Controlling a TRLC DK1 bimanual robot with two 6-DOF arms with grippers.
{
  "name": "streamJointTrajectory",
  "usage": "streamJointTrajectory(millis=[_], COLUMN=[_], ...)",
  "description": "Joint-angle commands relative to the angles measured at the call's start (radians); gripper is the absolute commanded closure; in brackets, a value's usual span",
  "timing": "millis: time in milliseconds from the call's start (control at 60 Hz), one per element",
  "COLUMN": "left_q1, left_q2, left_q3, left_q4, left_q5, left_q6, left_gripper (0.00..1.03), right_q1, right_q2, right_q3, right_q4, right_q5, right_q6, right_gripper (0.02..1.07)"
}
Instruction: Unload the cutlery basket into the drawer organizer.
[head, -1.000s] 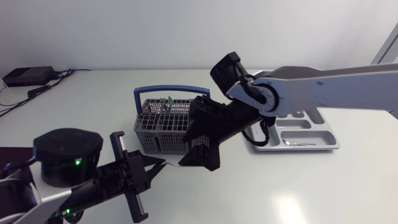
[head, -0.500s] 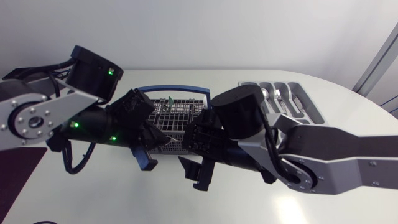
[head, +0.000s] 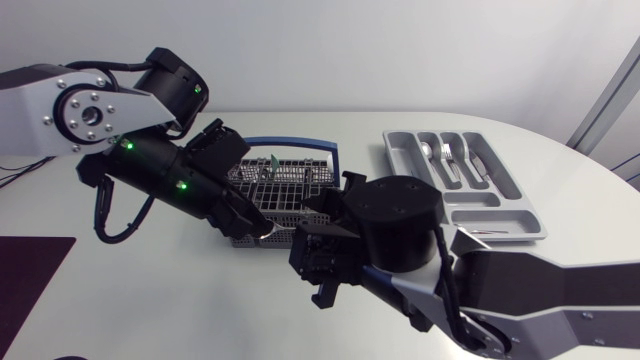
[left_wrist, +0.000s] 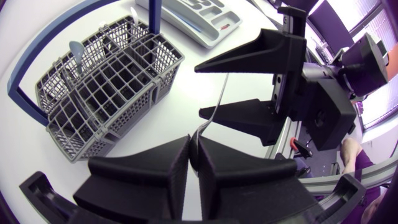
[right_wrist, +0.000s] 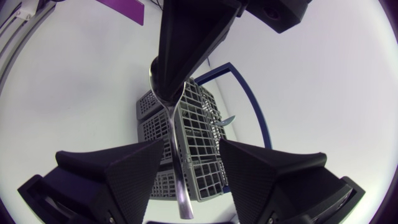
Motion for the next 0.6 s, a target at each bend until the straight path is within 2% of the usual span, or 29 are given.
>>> streamJointTrajectory(millis=[0,217,300,417,500,583], left_q1=[0.014,0.026,0.046,0.055,0.055,0.055], left_q2=[0.023,0.047,0.053,0.053,0.055,0.053], left_q3=[0.044,0.063,0.067,0.069,0.067,0.067], left_q4=[-0.03,-0.069,-0.079,-0.084,-0.085,-0.085], left_q5=[0.033,0.058,0.084,0.092,0.093,0.099], left_q6=[-0.03,-0.039,-0.039,-0.041,-0.039,-0.038], left_gripper=[0.93,0.93,0.93,0.93,0.93,0.93], right_q1=[0.017,0.04,0.051,0.055,0.061,0.064], right_q2=[-0.002,0.036,0.048,0.065,0.071,0.076], right_q3=[-0.033,-0.049,-0.05,-0.05,-0.05,-0.049], right_q4=[0.04,0.143,0.158,0.164,0.164,0.164], right_q5=[0.026,0.069,0.078,0.078,0.078,0.078], right_q6=[-0.051,-0.104,-0.109,-0.109,-0.109,-0.106], right_gripper=[0.56,0.57,0.62,0.63,0.71,0.71])
